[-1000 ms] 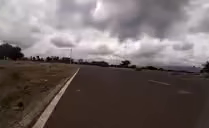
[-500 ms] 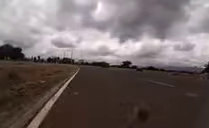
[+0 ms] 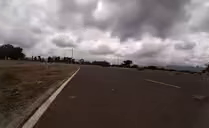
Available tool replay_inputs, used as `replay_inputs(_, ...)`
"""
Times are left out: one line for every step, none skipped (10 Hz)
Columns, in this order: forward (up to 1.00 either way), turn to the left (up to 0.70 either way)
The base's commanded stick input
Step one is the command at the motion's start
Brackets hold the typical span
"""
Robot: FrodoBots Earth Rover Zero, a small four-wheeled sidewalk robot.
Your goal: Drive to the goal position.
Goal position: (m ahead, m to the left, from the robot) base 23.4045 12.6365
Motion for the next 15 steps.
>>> replay_inputs(0.50,0.50)
replay_inputs(0.50,0.33)
replay_inputs(0.50,0.15)
replay_inputs(0.50,0.00)
replay_inputs(0.50,0.00)
replay_inputs(0.50,0.00)
replay_inputs(0.50,0.00)
replay_inputs(0.50,0.00)
replay_inputs(0.50,0.00)
replay_inputs(0.50,0.00)
replay_inputs(0.50,0.00)
replay_inputs(0.50,0.00)
replay_inputs(0.50,0.00)
replay_inputs(0.50,0.00)
replay_inputs(0.50,0.00)
